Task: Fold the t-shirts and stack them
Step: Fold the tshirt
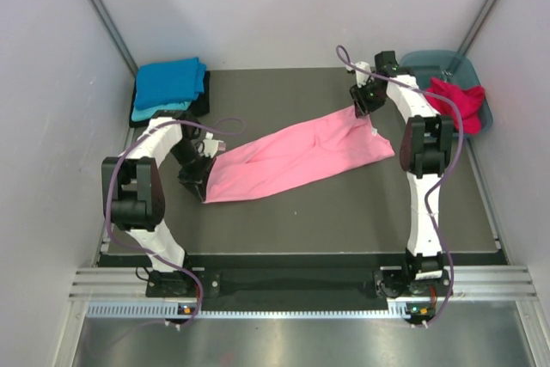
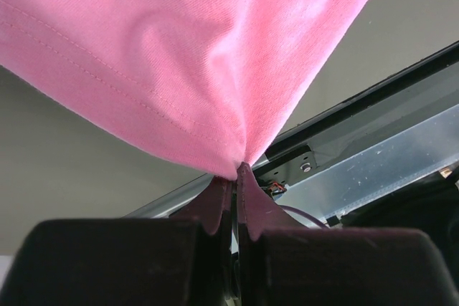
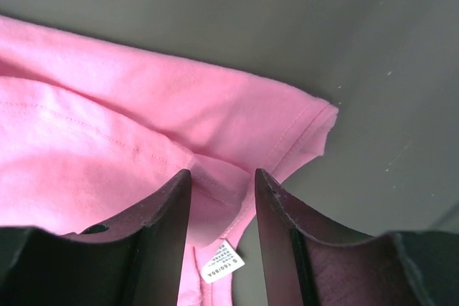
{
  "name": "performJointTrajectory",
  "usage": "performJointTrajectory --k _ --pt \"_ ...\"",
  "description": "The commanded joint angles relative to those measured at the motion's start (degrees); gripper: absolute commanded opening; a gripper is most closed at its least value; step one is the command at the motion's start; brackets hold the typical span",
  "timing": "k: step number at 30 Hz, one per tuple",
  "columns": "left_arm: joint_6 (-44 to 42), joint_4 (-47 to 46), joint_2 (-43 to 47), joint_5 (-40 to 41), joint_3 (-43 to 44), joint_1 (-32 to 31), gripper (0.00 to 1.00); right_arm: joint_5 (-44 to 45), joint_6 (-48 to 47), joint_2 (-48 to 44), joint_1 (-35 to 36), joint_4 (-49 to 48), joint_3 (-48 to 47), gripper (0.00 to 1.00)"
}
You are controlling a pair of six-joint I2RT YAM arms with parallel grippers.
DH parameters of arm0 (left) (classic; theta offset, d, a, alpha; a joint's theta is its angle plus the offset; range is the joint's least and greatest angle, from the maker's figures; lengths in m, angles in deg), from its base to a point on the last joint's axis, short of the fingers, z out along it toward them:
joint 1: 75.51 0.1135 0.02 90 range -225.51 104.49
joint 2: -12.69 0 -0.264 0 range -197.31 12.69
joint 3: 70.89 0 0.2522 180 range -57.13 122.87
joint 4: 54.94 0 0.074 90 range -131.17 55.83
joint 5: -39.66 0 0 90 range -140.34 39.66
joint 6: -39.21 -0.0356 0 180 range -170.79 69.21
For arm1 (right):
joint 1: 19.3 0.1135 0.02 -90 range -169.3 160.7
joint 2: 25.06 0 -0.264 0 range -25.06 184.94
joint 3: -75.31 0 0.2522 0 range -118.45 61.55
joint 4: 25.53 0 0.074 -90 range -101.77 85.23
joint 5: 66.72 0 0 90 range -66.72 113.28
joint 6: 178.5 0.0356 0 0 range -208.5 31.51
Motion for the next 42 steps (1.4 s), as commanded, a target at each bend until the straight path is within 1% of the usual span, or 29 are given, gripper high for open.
performJointTrajectory --k 1,3,5,6,8,9,12,16,24,30,32,33,35,37,38,39,41,42 --pt "-0.3 3.2 -0.2 -0.8 0.8 -0.4 0.0 0.1 0.4 -1.5 0.4 0.5 0.4 0.41" --pt "-0.3 3.2 -0.2 -0.8 0.8 -0.6 0.0 0.3 0.6 -1.3 0.4 0.6 0.4 0.4" --pt "-0.3 3.2 -0.2 -0.7 0.8 -0.6 0.0 0.1 0.7 -0.9 0.4 0.7 0.4 0.37" --pt "-0.3 3.2 -0.2 -0.7 0.8 -0.6 0.0 0.0 0.7 -0.8 0.4 0.6 0.4 0.28" --pt "-0.2 3.2 -0.1 -0.6 0.8 -0.6 0.0 -0.4 0.9 -1.1 0.4 0.3 0.4 0.2" --pt "-0.3 3.1 0.0 -0.5 0.8 -0.6 0.0 -0.6 0.9 -1.3 0.4 -0.1 0.2 0.13" --pt "-0.3 3.2 0.0 -0.5 0.7 -0.6 0.0 -1.1 0.8 -1.5 0.7 -1.1 -1.1 0.03" --pt "-0.3 3.2 -0.2 -0.2 0.6 -0.6 0.0 -1.3 0.4 -2.3 1.1 -2.6 -3.6 0.0" --pt "-0.4 3.3 -0.3 0.3 0.0 -0.9 0.0 -1.4 -0.3 -4.1 1.8 -8.5 -4.6 0.0" --pt "-0.3 3.3 -0.3 0.5 -0.6 -1.3 0.0 -1.3 0.2 -2.0 3.2 -10.8 -6.0 0.03" --pt "-0.3 3.2 0.1 0.9 -0.7 -1.3 0.0 -0.7 0.5 -1.7 3.9 -11.3 -6.3 0.06" --pt "-0.3 3.4 0.3 0.9 -0.7 -1.3 0.0 0.1 1.1 -1.9 4.1 -11.6 -6.5 0.18" --pt "-0.3 4.2 0.9 0.8 -0.6 -1.3 0.0 3.7 2.1 -3.0 4.4 -12.5 -6.2 0.37" --pt "-0.4 4.3 2.0 0.8 -0.7 -1.4 0.0 7.8 2.6 -5.6 4.1 -13.4 -5.4 0.39" --pt "-0.5 4.4 3.2 0.9 -0.7 -1.4 0.0 8.9 3.0 -6.9 4.0 -14.1 -4.4 0.43" --pt "-0.6 4.5 3.5 1.0 -0.8 -1.4 0.0 9.7 3.9 -9.9 3.7 -15.1 -1.8 0.44" --pt "-0.8 4.3 5.1 1.1 -1.8 -1.5 0.0 9.2 4.5 -13.0 2.9 -15.5 1.7 0.46" --pt "-0.8 4.2 5.6 1.5 -2.1 -1.7 0.0 8.9 4.0 -15.4 2.8 -14.8 5.2 0.46"
